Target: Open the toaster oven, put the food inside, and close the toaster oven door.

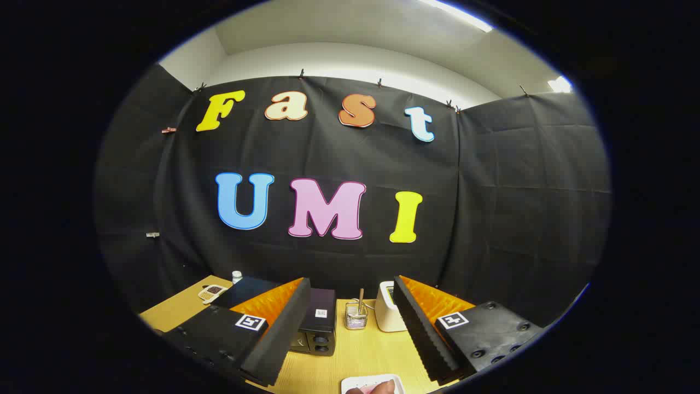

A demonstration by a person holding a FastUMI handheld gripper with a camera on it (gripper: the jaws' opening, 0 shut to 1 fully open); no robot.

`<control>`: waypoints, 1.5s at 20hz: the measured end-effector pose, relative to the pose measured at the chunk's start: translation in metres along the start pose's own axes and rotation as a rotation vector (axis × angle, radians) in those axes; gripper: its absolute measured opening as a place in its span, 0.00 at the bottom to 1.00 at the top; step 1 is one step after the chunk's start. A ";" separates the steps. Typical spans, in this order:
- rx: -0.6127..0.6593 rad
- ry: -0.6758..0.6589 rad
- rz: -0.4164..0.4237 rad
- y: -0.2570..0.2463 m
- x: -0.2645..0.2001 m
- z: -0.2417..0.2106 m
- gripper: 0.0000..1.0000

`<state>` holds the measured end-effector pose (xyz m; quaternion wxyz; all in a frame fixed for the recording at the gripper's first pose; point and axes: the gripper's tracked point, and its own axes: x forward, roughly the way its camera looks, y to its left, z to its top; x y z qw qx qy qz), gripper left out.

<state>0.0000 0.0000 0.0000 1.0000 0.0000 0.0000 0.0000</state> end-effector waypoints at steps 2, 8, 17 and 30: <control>0.000 0.001 -0.001 0.001 0.000 0.000 0.98; 0.000 0.008 -0.010 0.000 0.005 -0.006 0.98; 0.022 0.017 -0.013 -0.001 0.009 -0.009 0.98; 0.088 0.208 0.141 0.119 0.031 -0.084 0.98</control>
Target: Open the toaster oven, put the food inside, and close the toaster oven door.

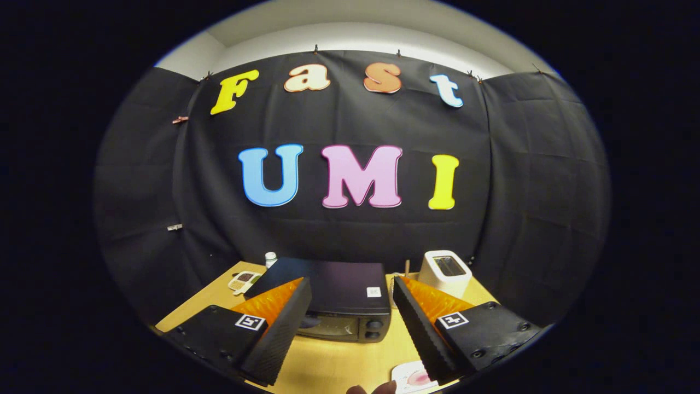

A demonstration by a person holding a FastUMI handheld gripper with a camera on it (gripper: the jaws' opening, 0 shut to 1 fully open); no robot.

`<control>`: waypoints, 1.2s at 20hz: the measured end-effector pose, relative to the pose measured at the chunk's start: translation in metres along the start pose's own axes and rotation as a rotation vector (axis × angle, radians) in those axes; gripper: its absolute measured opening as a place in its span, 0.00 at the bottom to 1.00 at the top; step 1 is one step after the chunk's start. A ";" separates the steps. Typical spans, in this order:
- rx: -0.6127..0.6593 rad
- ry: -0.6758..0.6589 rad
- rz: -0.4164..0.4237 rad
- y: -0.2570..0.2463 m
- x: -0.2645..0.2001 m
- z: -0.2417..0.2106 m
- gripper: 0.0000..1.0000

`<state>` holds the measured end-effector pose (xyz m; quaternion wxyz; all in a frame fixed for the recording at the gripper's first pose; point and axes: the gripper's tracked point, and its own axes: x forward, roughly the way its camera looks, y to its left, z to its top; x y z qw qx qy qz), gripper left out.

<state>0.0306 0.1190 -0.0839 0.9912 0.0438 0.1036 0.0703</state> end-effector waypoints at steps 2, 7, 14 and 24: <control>0.035 0.059 0.017 0.021 0.017 -0.024 0.98; 0.058 0.167 0.016 0.058 0.064 -0.075 0.98; 0.037 0.343 -0.021 0.087 0.114 -0.148 0.99; 0.031 0.366 -0.066 0.092 0.127 -0.166 1.00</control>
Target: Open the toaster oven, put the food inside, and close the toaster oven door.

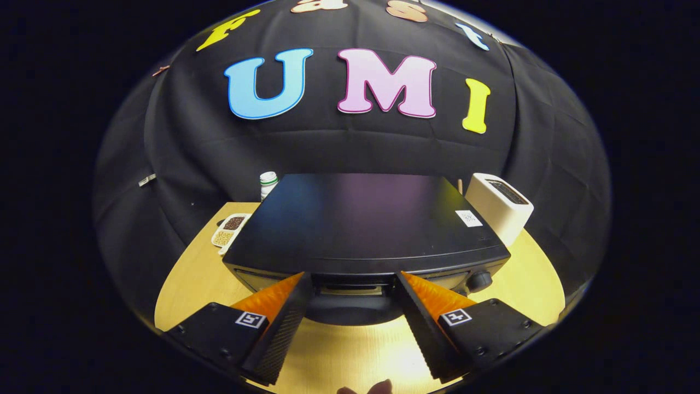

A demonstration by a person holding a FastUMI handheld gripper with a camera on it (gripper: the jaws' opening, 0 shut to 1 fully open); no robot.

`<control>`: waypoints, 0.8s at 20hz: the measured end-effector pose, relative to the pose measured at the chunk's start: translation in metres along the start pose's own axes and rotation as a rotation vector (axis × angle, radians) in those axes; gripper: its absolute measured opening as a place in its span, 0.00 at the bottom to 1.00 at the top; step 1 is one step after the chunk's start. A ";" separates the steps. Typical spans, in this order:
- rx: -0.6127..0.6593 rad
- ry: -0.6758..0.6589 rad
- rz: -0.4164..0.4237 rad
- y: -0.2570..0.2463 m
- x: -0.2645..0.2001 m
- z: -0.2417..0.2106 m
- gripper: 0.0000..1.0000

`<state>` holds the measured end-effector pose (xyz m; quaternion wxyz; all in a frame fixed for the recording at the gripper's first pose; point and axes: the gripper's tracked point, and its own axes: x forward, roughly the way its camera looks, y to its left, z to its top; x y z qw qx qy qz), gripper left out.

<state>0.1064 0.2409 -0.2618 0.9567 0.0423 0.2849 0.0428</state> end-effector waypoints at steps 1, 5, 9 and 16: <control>0.002 0.007 0.002 -0.001 -0.003 -0.004 1.00; -0.017 0.019 -0.003 -0.002 -0.024 -0.028 1.00; -0.034 0.054 -0.007 -0.003 -0.044 -0.064 1.00; -0.053 0.220 0.004 -0.008 -0.054 -0.141 0.99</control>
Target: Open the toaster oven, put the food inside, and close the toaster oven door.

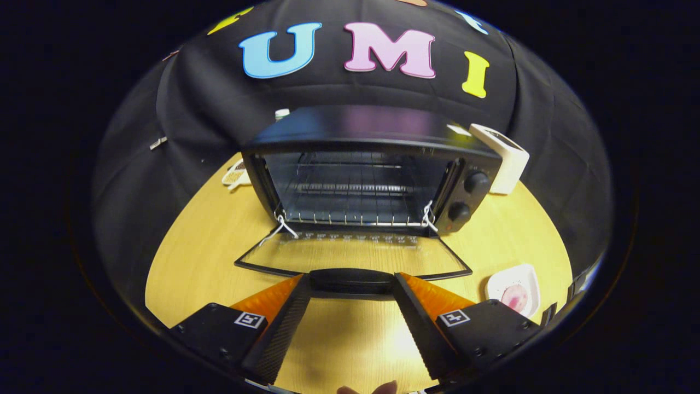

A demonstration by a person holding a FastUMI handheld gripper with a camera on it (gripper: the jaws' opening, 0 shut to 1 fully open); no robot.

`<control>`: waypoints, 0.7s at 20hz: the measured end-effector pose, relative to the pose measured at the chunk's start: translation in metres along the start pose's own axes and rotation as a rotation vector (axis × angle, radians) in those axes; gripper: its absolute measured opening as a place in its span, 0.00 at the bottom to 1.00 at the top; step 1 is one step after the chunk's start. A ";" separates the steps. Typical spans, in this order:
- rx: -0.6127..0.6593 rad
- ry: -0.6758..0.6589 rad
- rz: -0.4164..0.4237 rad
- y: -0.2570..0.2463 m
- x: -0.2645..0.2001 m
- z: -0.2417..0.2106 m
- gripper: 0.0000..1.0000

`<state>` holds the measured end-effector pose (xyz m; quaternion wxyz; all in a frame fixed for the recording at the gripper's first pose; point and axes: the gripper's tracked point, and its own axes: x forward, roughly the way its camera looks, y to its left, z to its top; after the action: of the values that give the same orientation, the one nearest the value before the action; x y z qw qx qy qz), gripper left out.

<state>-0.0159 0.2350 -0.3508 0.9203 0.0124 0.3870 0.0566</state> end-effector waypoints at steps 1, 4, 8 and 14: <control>-0.009 0.025 0.004 -0.001 0.002 -0.010 0.99; -0.019 0.098 0.034 0.001 0.003 -0.039 0.99; -0.008 0.146 0.072 -0.002 0.001 -0.057 0.99; -0.005 0.126 0.201 -0.013 -0.035 -0.041 0.99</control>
<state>-0.0686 0.2169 -0.3557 0.8839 0.0451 0.4405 0.1502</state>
